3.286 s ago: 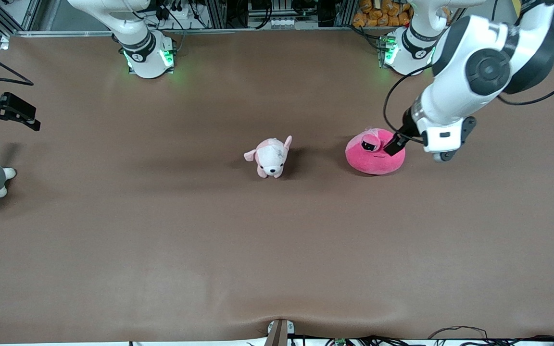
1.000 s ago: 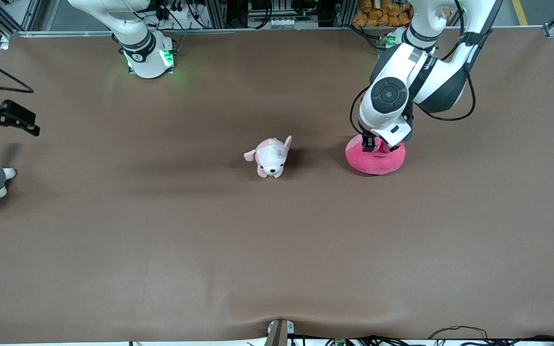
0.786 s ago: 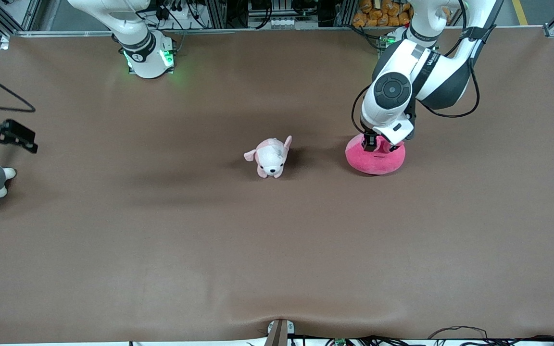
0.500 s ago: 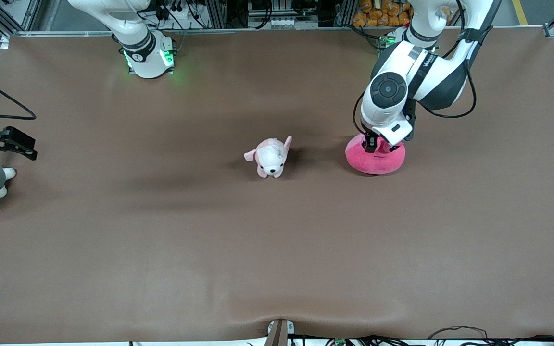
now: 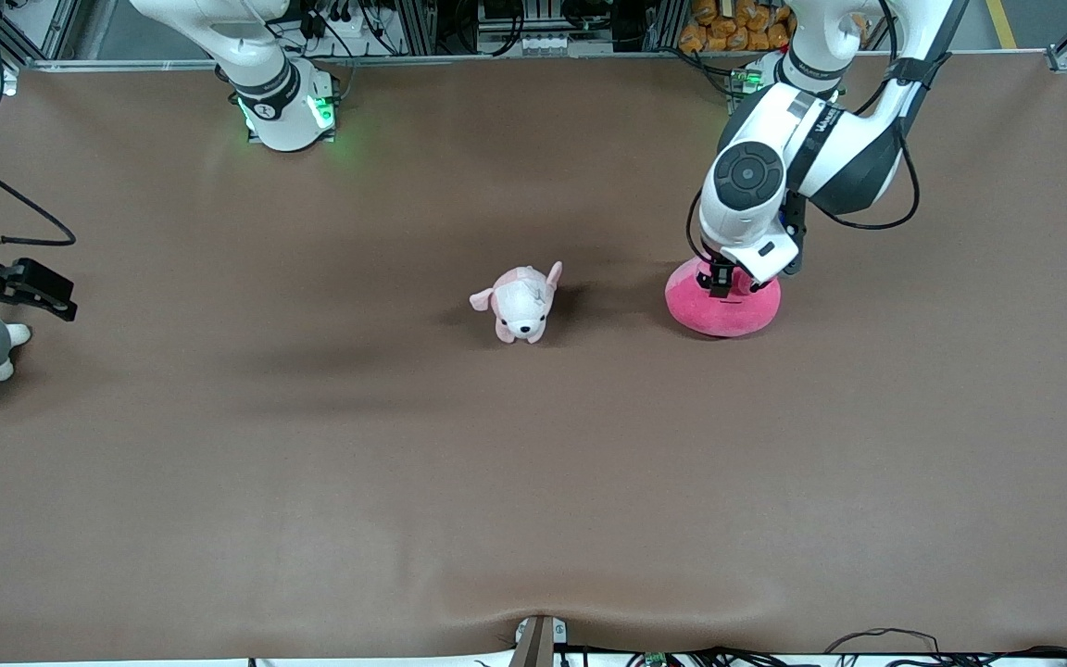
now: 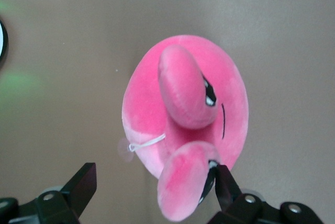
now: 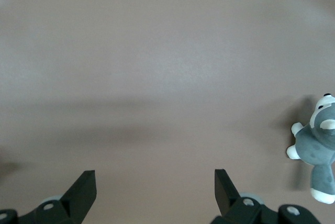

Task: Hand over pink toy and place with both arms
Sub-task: 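Close the left gripper on the pink plush toy's ear, then lift the pink toy with the left gripper while the right gripper approaches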

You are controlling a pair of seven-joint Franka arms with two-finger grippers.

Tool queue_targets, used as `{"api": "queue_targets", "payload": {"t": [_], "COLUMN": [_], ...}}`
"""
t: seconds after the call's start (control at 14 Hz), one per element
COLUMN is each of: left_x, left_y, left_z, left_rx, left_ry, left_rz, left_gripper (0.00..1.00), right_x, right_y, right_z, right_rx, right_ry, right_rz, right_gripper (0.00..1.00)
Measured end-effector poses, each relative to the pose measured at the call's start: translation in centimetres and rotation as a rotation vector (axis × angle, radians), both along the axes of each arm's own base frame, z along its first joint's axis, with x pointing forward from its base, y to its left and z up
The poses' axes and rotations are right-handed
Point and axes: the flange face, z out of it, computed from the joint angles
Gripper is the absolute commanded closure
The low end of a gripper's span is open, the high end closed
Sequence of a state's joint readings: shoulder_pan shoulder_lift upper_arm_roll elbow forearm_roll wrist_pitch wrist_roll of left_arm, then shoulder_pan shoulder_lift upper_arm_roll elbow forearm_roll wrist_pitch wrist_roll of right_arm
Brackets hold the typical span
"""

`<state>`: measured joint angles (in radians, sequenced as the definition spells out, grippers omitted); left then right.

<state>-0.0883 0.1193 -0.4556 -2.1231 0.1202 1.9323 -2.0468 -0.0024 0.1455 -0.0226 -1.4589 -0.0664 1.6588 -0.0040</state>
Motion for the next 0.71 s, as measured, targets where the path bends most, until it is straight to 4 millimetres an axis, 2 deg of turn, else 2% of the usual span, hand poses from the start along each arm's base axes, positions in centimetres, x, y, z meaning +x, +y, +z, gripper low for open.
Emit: {"api": "queue_targets", "payload": {"t": [0.07, 0.43, 0.64, 0.71], "left_x": [0.2, 0.5, 1.9, 2.3], "left_y": [0.3, 0.8, 3.7, 4.8], "left_z": [0.0, 0.0, 0.6, 0.8], "left_rx": [0.0, 0.0, -0.01, -0.012], "left_ry": [0.0, -0.001, 0.0, 0.006], "left_rz": [0.005, 0.016, 0.015, 0.014], "left_gripper": [0.08, 0.07, 0.07, 0.11], "right_x": [0.2, -0.6, -0.9, -1.0], "right_y": [0.9, 7.8, 10.1, 10.7], "right_z": [0.0, -0.2, 0.0, 0.1], "right_rx": [0.004, 0.086, 0.27, 0.304], "right_ry": [-0.006, 0.027, 0.116, 0.143], "right_rz": [-0.05, -0.421, -0.739, -0.827], "right_gripper": [0.0, 0.0, 0.0, 0.0]}}
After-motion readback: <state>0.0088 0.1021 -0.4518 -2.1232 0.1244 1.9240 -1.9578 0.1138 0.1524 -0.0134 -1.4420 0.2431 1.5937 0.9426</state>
